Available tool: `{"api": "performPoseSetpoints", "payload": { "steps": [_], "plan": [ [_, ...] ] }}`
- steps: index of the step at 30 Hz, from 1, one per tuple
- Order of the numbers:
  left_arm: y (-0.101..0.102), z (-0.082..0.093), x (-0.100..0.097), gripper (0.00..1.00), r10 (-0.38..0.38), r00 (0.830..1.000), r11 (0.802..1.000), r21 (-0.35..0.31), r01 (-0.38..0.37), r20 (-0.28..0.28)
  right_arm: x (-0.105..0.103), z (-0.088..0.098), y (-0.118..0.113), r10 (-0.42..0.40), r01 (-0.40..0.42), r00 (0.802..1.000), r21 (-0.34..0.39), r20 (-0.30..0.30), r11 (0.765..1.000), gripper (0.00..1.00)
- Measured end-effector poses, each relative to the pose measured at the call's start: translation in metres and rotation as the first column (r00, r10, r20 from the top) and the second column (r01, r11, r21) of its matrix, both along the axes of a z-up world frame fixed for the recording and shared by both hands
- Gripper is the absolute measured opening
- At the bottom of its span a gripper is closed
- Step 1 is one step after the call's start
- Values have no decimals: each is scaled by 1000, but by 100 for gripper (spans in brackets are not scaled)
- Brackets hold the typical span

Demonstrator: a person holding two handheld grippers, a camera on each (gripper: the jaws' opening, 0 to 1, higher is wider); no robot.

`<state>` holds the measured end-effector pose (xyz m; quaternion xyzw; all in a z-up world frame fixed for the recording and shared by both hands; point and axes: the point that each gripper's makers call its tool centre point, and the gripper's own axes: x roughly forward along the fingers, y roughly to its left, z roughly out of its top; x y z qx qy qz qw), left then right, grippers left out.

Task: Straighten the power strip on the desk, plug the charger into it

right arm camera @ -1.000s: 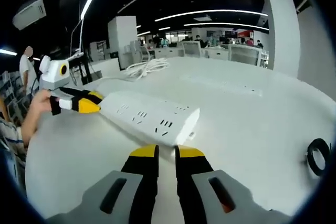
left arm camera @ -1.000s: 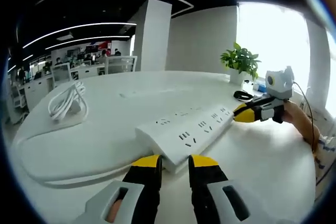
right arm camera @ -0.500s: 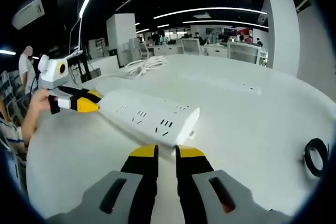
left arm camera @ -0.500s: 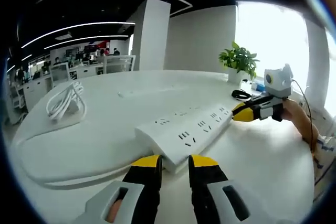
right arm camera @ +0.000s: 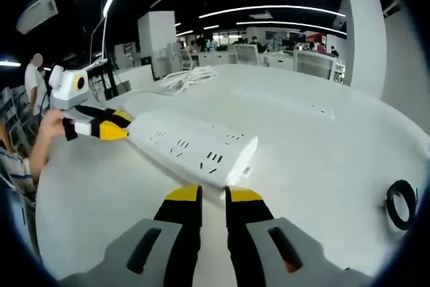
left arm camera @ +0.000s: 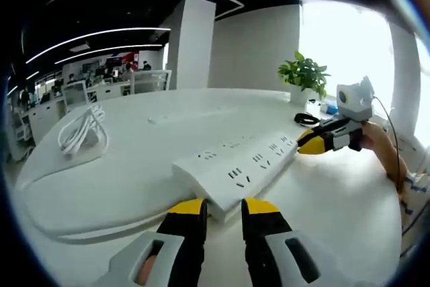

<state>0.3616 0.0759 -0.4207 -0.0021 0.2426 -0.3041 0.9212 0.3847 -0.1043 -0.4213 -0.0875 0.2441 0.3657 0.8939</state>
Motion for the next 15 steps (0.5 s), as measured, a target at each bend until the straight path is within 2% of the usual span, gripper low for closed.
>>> {"api": "performPoseSetpoints", "payload": {
  "steps": [15],
  "plan": [
    [-2, -1, -5, 21, -14, 1000, 1000, 6, 14, -5, -6, -1, -2, 13, -14, 1000, -36, -15, 999, 12]
  ]
}}
